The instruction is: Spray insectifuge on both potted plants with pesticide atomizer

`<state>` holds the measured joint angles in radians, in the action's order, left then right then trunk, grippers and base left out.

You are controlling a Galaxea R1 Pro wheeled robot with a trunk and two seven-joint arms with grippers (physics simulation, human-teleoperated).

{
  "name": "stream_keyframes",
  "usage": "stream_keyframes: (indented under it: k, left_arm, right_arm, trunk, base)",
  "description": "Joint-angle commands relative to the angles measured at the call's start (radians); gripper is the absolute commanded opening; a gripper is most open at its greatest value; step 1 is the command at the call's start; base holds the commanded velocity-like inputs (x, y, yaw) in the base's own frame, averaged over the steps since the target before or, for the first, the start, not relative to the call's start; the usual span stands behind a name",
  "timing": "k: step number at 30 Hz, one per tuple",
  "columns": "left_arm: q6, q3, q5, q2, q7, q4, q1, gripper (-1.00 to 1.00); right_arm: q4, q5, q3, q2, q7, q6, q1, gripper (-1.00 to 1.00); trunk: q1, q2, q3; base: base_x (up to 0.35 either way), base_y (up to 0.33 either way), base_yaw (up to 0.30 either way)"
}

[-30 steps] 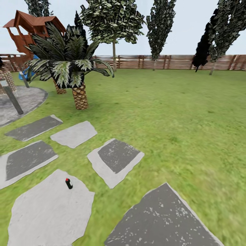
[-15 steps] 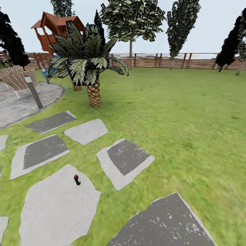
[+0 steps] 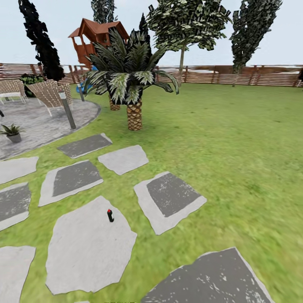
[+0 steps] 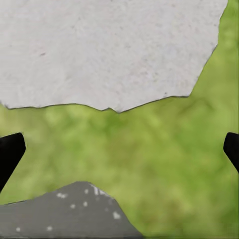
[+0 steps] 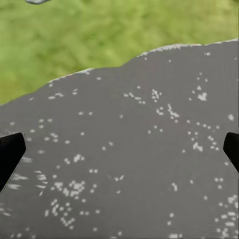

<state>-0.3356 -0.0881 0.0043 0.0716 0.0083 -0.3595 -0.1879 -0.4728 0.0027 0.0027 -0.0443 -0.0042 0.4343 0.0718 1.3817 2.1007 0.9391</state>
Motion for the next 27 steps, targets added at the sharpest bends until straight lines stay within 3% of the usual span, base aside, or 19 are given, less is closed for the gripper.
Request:
stream_keyframes:
  k: [1,11,20,27]
  left_arm:
    - [-0.003,-0.001,0.0,0.0,0.001,0.001,-0.001,1.0]
    - [-0.003,-0.001,0.001,0.0,0.001,0.001,-0.001,1.0]
    - [-0.003,-0.002,0.002,0.001,0.001,0.001,-0.001,1.0]
    - [-0.003,-0.002,0.002,0.001,0.001,0.001,-0.001,1.0]
  right_arm:
    - [0.0,0.0,0.0,0.0,0.0,0.003,0.0,1.0]
    - [0.0,0.0,0.0,0.0,0.0,0.003,0.0,1.0]
    - [0.0,0.0,0.0,0.0,0.0,0.003,0.0,1.0]
    - [0.0,0.0,0.0,0.0,0.0,0.003,0.0,1.0]
  trunk:
    - [0.0,0.0,0.001]
    - [0.0,0.0,0.001]
    - [0.0,0.0,0.001]
    - [0.0,0.0,0.001]
  base:
    - [0.0,0.0,0.279]
    - [0.017,0.0,0.279]
    - [0.303,0.0,0.267]
    - [0.339,0.0,0.056]
